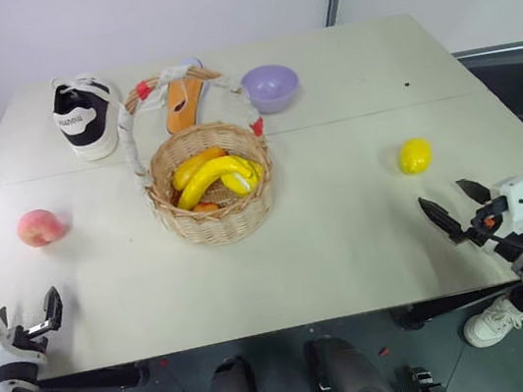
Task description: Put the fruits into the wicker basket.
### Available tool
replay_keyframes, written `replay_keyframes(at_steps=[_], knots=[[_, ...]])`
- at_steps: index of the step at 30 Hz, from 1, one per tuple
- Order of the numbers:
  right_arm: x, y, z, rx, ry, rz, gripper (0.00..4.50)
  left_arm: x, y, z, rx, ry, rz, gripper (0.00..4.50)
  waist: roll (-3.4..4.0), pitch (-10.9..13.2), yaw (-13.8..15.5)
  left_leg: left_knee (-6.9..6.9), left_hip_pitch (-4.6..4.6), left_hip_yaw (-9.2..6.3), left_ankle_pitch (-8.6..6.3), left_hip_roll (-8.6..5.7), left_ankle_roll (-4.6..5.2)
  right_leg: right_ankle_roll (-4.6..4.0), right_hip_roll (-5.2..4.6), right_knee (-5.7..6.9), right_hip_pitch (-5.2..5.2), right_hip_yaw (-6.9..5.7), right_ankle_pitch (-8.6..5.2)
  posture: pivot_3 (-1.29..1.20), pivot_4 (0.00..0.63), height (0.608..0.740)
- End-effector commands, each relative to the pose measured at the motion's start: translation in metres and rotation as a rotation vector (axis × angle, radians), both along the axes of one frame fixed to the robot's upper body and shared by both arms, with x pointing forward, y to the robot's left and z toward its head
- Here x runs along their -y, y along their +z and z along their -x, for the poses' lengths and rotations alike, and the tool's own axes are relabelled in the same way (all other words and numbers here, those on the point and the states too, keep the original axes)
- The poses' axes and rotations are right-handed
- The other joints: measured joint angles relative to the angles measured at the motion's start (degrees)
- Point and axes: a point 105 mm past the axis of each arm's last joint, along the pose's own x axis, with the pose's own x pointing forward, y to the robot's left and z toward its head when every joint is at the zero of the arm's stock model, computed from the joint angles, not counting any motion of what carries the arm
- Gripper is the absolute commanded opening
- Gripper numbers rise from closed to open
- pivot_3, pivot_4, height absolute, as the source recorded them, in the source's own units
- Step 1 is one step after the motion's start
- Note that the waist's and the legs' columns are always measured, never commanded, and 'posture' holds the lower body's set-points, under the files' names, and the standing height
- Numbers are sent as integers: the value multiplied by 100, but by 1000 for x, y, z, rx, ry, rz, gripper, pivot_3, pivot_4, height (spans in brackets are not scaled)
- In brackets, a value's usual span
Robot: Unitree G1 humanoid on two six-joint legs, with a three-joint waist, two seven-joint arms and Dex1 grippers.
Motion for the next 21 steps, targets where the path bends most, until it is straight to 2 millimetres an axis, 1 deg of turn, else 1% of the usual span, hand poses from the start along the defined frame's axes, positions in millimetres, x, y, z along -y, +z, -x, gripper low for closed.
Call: replay_keyframes(at_steps=[1,4,8,12,16,17,19,21], knots=[[-4,16,-2,62,14,18,4480,0,16,-3,28,-14,-38,4500,0,0,0,0,0,1,0,0,0,0,-1,0,0,0,0,0,150,740],[-6,19,-3,72,21,8,4480,0,18,-5,38,-11,-35,4500,0,0,2,0,0,1,0,0,0,-1,-1,0,0,0,0,0,150,740],[-17,26,-2,77,76,-29,4480,4,17,-12,26,-6,-46,4500,0,0,4,-1,0,0,0,0,0,-2,0,0,0,0,1,0,150,740],[-26,42,-4,121,98,-59,4480,7,28,-21,98,-6,-20,4500,-1,-1,8,0,-1,1,0,0,0,-3,-1,0,0,0,2,0,150,740],[-46,57,0,139,192,-86,4480,11,35,-32,123,-22,-32,4500,-1,-1,8,-1,0,0,0,0,0,-9,0,1,0,0,7,0,150,740],[-55,63,3,138,244,-92,4480,10,37,-36,125,-17,-43,4500,-1,-1,9,-1,0,0,0,0,0,-8,1,1,0,0,7,0,150,740],[-81,78,11,123,389,-159,4480,7,43,-45,137,4,-60,4500,0,0,9,-1,-1,0,0,0,0,-8,2,2,0,0,7,0,150,740],[-116,92,22,97,569,-157,4480,8,51,-54,153,0,-71,4500,-2,-1,3,0,0,-1,0,0,0,-7,2,4,0,0,8,0,150,740]])
